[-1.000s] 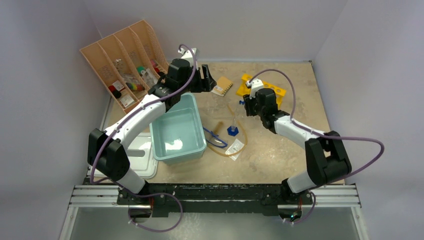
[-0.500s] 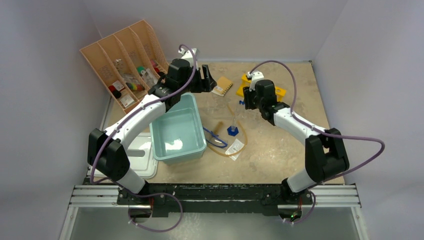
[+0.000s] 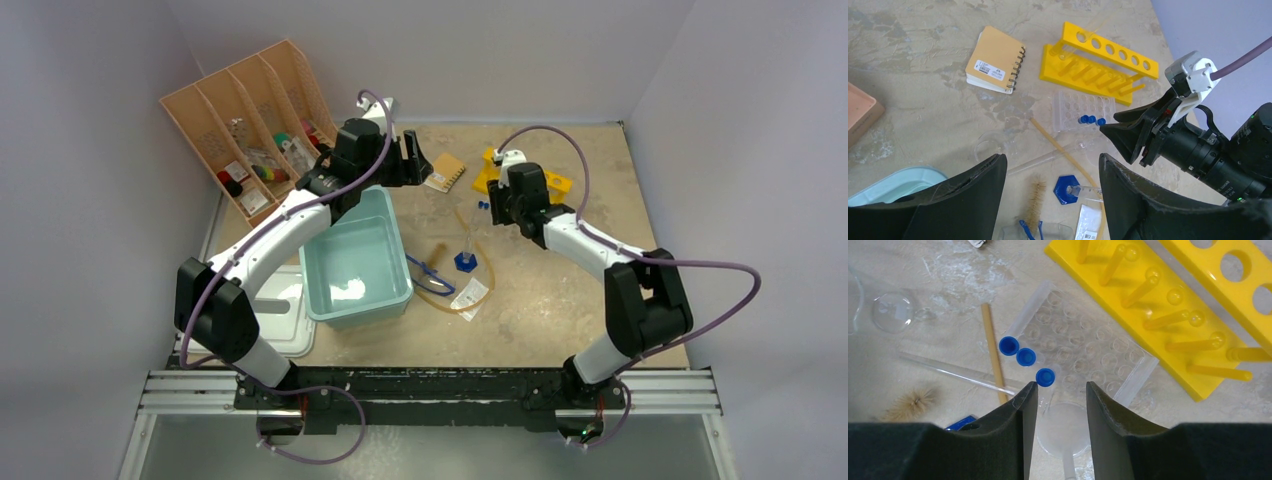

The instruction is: Organize the chemistry lab equipment

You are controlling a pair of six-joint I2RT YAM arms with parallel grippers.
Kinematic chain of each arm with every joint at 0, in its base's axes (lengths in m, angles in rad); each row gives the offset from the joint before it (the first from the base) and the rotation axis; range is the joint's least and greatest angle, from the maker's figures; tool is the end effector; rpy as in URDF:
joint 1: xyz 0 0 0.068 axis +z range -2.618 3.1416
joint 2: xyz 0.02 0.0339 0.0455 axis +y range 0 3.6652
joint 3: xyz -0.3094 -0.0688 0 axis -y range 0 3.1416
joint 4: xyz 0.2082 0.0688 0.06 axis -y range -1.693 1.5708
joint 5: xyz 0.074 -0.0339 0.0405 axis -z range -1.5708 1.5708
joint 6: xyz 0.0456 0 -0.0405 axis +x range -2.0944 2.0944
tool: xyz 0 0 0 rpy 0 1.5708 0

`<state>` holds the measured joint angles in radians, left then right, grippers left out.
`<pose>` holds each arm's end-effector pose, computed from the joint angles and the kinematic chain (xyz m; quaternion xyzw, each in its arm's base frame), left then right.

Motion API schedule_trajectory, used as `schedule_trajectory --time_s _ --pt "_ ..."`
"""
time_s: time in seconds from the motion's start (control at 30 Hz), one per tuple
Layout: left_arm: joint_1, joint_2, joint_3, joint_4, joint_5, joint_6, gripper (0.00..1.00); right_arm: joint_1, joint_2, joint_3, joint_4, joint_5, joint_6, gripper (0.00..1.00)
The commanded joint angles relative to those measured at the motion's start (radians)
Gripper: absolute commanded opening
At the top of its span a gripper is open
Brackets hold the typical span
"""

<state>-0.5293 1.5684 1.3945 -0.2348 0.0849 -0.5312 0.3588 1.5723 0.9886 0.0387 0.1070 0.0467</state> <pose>0.2952 -0.1772 0.3985 0.0225 0.8352 -0.3080 0.4552 0.3100 0.1111 0.2964 -0.1093 0.8636 0.0530 0.4893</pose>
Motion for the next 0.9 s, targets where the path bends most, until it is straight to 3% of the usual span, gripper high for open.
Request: schedule_trajectory --time_s 0.0,0.17,0.47,0.87 --pt "0.009 -0.039 0.004 0.023 0.004 0.005 0.67 -0.003 0.014 0.054 -0.001 0.073 0.025 0.42" --pt "0.009 -0.038 0.003 0.021 0.004 0.006 0.67 -0.004 0.025 0.067 -0.012 0.095 0.031 0.42" --pt "0.009 -0.042 0.007 0.022 0.003 0.006 0.67 -0.004 -0.061 0.096 -0.068 -0.054 0.051 0.51" --pt "0.009 -0.094 -0.012 0.028 -0.004 0.006 0.67 -0.005 -0.188 0.11 -0.322 0.04 0.219 0.54"
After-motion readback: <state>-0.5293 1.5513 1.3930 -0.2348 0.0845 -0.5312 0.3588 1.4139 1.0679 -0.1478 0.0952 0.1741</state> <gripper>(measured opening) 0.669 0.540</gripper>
